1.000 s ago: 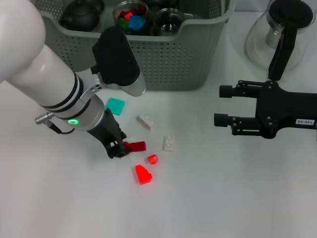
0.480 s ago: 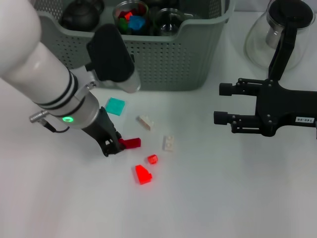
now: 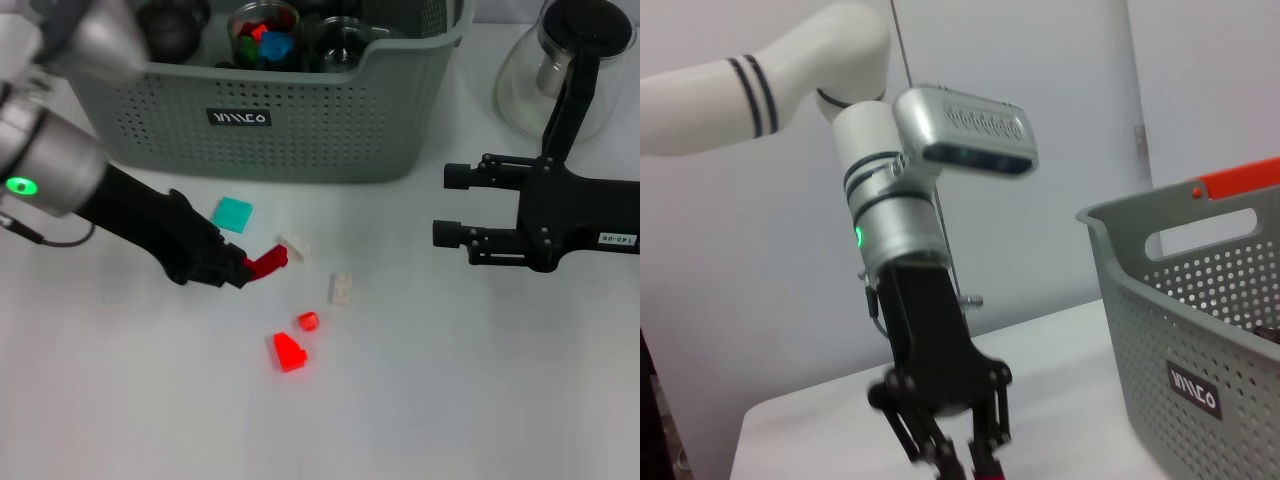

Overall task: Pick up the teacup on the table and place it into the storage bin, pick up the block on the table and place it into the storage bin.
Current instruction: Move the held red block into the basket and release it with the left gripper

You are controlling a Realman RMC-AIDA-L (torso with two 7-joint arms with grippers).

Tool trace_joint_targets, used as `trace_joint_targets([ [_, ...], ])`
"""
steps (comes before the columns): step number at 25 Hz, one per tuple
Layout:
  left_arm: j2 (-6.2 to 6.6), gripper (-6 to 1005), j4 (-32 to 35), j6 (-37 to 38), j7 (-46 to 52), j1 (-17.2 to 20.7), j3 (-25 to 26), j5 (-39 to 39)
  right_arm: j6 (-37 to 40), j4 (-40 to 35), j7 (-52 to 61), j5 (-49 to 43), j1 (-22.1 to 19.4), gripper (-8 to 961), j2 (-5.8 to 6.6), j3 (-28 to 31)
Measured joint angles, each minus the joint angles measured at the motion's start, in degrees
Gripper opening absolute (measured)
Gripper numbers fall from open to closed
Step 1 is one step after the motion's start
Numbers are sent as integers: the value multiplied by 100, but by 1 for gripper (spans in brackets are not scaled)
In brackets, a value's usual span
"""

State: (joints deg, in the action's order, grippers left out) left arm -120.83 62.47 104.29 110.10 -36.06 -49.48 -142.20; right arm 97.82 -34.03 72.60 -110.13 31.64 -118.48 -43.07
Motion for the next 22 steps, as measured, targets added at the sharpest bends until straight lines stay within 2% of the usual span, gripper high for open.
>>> trace_joint_targets([
  [2, 366, 233, -830, 396, -533, -187, 719, 330, 0, 0, 0, 0, -1, 760, 1, 1],
  [4, 705, 233, -1581, 668, -983, -242, 1121, 671, 3, 4, 0, 0, -1, 760, 0, 0],
  [5, 925, 233, -2061, 792, -1222, -251, 1323, 906, 5, 6, 0, 0, -3, 760, 0, 1],
  [7, 1200, 233, -2685, 933, -1520, -248, 1618, 1262, 6, 10, -1, 0, -10, 760, 0, 0],
  [8, 1268, 233, -2828, 985, -1603, -238, 1729, 1380, 7, 12, -3, 0, -12, 760, 0, 0],
  [9, 1315, 233, -2948, 1067, -1669, -213, 1945, 1540, 7, 12, -9, 0, -13, 760, 0, 0],
  [13, 1286, 233, -2967, 1237, -1559, -141, 2453, 2317, 10, 11, -20, -10, -7, 760, 0, 0],
  [18, 1282, 233, -2846, 1150, -757, -253, 2572, 3595, 9, -17, -15, -29, -4, 761, -1, -15],
  [22, 1281, 233, -2106, 392, 522, -581, 2499, 3875, 9, -15, -10, -32, -2, 761, -12, -28],
])
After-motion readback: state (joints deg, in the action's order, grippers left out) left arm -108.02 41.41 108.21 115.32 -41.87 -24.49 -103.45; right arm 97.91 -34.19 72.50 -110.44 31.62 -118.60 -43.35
